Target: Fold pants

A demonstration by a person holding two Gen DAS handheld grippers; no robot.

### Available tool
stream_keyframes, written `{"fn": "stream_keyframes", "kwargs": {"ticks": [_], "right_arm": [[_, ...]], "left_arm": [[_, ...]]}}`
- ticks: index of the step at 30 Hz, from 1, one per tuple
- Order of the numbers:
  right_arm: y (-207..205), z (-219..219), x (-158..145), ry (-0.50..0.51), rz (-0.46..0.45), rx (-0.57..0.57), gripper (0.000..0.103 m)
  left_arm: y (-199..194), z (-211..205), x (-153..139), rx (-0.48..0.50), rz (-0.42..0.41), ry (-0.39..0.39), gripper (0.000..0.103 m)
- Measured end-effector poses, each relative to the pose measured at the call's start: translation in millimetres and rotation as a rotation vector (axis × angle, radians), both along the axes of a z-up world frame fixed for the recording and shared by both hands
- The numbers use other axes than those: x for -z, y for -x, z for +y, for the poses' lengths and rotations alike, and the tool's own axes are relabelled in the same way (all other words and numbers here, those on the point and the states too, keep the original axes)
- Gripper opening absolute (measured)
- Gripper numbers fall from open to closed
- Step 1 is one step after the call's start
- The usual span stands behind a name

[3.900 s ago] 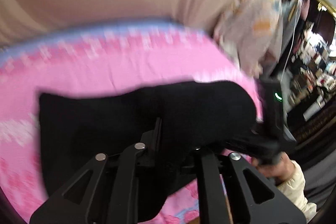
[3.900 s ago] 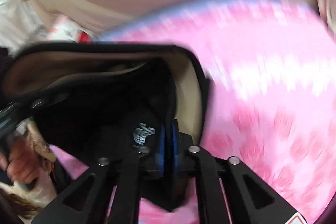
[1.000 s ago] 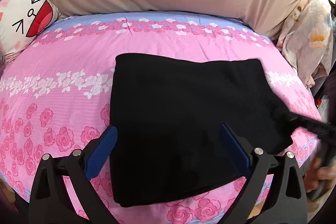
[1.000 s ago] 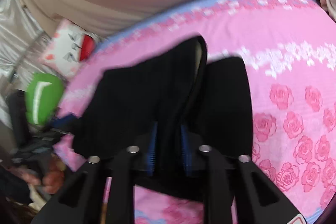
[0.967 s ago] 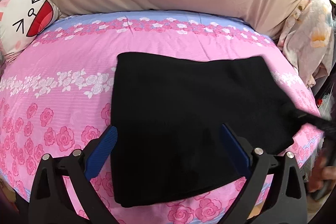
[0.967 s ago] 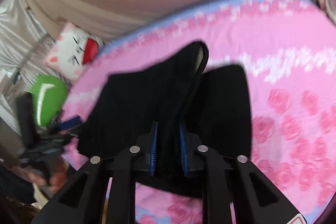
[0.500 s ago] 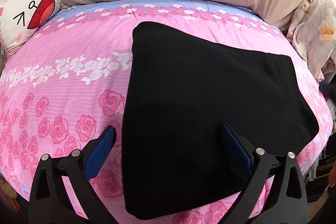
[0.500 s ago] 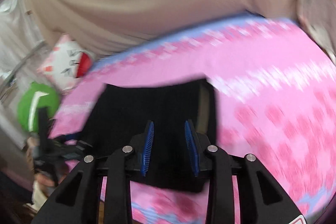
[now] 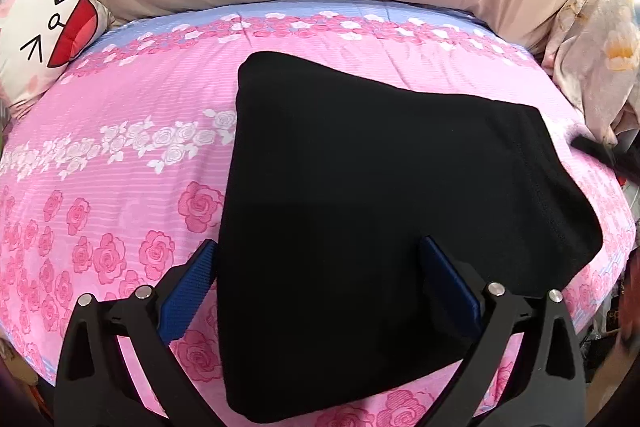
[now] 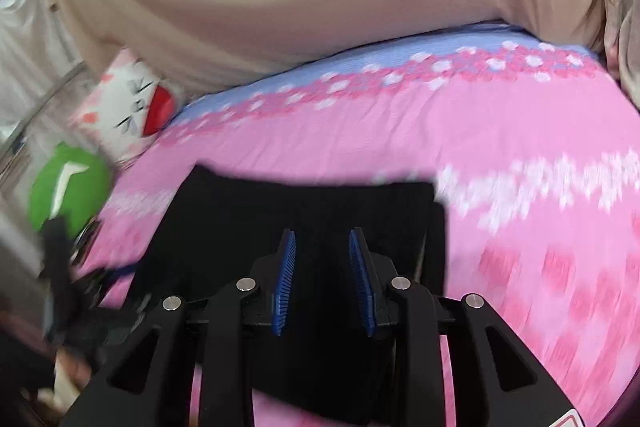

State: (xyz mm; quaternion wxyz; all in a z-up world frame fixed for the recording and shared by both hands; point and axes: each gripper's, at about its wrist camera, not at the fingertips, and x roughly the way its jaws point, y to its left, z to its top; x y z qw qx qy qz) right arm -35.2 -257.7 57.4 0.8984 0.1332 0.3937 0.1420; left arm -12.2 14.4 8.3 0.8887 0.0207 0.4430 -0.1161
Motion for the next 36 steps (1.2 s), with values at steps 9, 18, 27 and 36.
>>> {"fn": "stream_keyframes", "kwargs": {"ticks": [9, 18, 27, 36], "right_arm": [[38, -5, 1, 0.079, -0.019, 0.068, 0.051], [57, -32, 40, -0.036, 0.113, 0.132, 0.073], [62, -43, 72, -0.271, 0.209, 0.045, 0.081], [30, -46, 75, -0.365, 0.232, 0.0, 0.086]], "left_arm": [[3, -2, -1, -0.017, 0.004, -0.001, 0.098], [20, 6, 3, 0.017, 0.052, 0.043, 0.098], [20, 31, 22, 0.133, 0.204, 0.276, 0.098], [-11, 14, 23, 0.147, 0.214, 0.285, 0.098]]}}
